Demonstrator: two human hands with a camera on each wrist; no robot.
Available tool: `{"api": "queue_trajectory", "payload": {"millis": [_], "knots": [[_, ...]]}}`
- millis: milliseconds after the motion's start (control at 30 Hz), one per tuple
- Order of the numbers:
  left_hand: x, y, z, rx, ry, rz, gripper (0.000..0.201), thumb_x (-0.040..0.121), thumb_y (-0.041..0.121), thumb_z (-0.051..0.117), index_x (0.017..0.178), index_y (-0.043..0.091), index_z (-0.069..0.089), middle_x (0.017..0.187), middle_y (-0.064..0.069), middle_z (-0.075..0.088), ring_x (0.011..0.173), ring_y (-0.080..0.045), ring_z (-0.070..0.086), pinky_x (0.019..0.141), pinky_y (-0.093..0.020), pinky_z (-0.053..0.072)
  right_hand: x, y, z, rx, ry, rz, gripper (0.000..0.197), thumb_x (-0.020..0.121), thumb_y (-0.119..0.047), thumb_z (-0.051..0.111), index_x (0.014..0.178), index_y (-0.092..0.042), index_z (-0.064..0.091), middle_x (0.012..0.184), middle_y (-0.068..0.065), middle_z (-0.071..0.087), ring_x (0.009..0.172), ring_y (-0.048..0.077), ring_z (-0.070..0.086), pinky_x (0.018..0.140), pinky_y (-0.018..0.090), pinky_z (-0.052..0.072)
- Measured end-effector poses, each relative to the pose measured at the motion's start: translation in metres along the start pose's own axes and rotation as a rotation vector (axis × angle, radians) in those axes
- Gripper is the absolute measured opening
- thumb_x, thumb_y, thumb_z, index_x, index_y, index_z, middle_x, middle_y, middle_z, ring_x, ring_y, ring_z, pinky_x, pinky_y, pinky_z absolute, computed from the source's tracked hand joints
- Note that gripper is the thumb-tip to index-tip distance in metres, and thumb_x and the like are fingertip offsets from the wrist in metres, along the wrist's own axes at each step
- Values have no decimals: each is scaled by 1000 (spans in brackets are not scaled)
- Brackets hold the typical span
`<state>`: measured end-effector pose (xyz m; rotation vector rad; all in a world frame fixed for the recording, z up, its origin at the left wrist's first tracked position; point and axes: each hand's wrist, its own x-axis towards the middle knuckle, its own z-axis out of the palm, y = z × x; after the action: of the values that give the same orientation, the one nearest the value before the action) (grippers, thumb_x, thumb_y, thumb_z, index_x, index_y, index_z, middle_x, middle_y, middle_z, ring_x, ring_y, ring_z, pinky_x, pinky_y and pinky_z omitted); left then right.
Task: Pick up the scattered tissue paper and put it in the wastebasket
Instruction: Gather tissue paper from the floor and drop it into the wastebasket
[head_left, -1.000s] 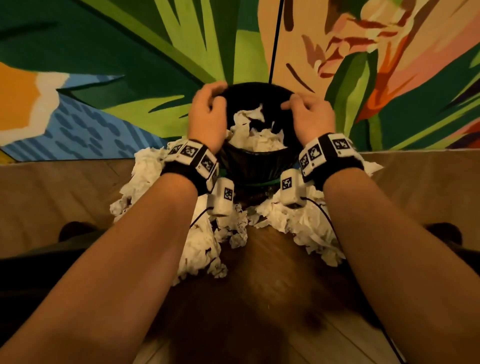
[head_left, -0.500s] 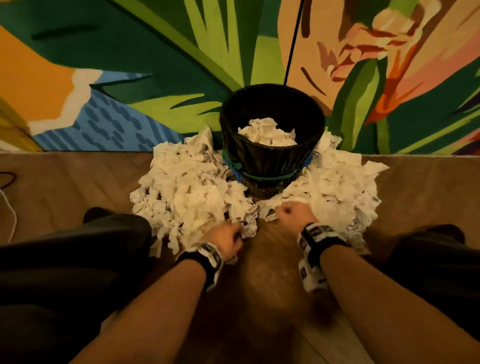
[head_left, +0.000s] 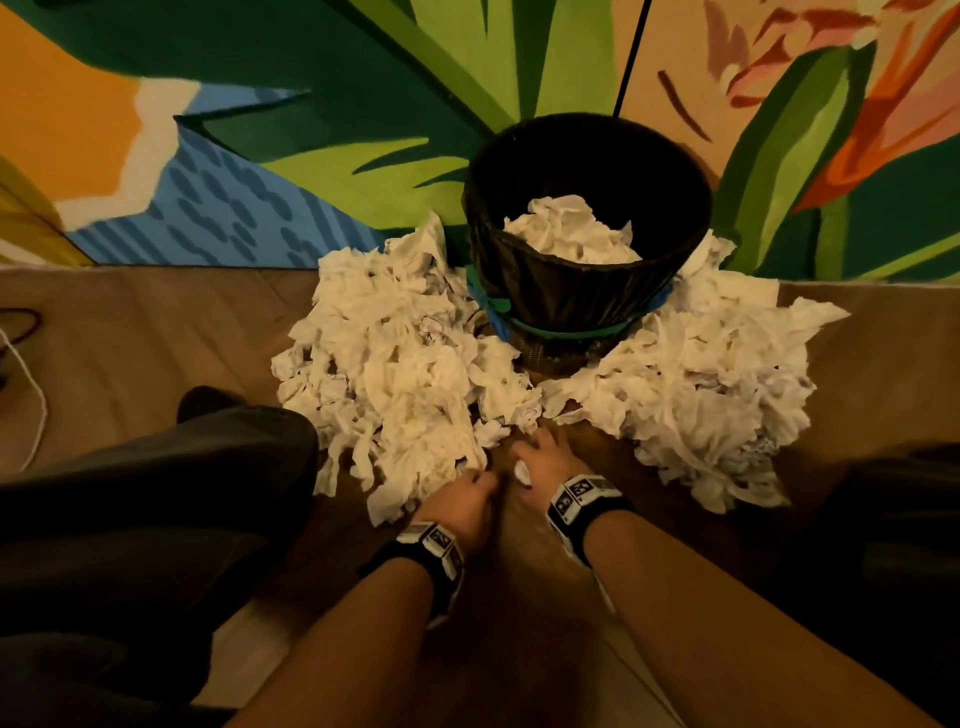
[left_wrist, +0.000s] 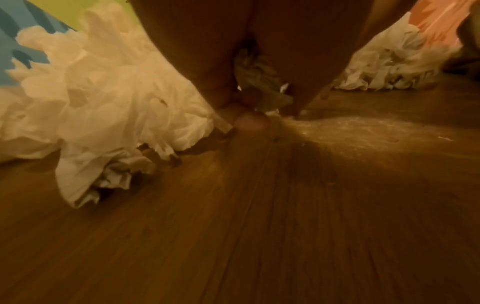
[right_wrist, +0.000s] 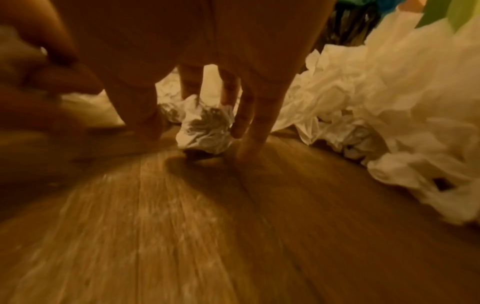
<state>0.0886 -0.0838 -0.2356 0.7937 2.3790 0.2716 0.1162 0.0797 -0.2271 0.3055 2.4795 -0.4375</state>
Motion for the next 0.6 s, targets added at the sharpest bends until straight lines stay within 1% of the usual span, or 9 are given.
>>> {"api": "queue_trajectory", "payload": {"millis": [100,200,267,300,333,400,500,533,600], "knots": [[-1,1,2,-67,106,-35,39,96,13,41,134,23,41,135,-10,38,104,-32,59,90,-46,52,-3,4,13,42,2,68,25,92,-15,59,113,-20,46,143,14,30,128,37,38,99,44,44],[-2,2,2,-119,125,-117,51,97,15,41,142,34,24,138,-10,34,107,-32,59,90,-45,53,-9,11,19,93,-25,87,31,90,-9,61,116,-17,46,137,16,40,117,35,51,90,38,46],[-2,2,2,-126,131,-142,58,97,16,41,145,37,16,139,-10,35,110,-32,58,89,-45,52,-12,11,16,161,36,80,36,86,-4,63,110,-22,42,134,11,39,108,32,55,84,37,49],[-1,2,2,-123,136,-153,58,98,16,41,147,36,17,139,-10,37,112,-32,57,90,-45,51,-11,9,13,180,81,60,38,85,-4,63,111,-24,42,134,7,37,105,30,56,85,39,51],[0,1,2,-118,147,-159,55,98,15,41,146,32,22,139,-10,39,114,-31,57,90,-44,50,-9,5,9,193,124,20,44,85,-4,62,118,-26,43,137,4,33,108,28,55,90,40,51],[2,0,2,-91,161,-165,41,99,16,41,140,23,36,137,-8,45,114,-29,57,90,-42,49,-2,-4,2,210,169,-95,63,84,-4,59,137,-31,39,148,-3,23,121,28,48,102,40,46],[2,-3,0,-59,170,-155,30,100,22,42,129,17,51,129,-8,54,112,-29,58,89,-39,46,8,-19,-4,173,99,-216,81,83,0,57,149,-35,27,158,-10,11,139,31,33,114,40,34],[1,-4,-2,-56,180,-153,29,100,26,44,125,16,55,125,-9,56,109,-29,59,88,-38,47,10,-22,-3,145,65,-222,82,84,-1,56,150,-36,24,159,-11,10,140,33,31,115,42,33],[-2,-5,-5,-34,179,-139,27,99,32,46,117,18,59,118,-9,62,105,-30,61,85,-36,48,10,-24,1,80,44,-192,71,89,-10,55,149,-36,26,158,-6,16,133,39,36,111,45,37]]}}
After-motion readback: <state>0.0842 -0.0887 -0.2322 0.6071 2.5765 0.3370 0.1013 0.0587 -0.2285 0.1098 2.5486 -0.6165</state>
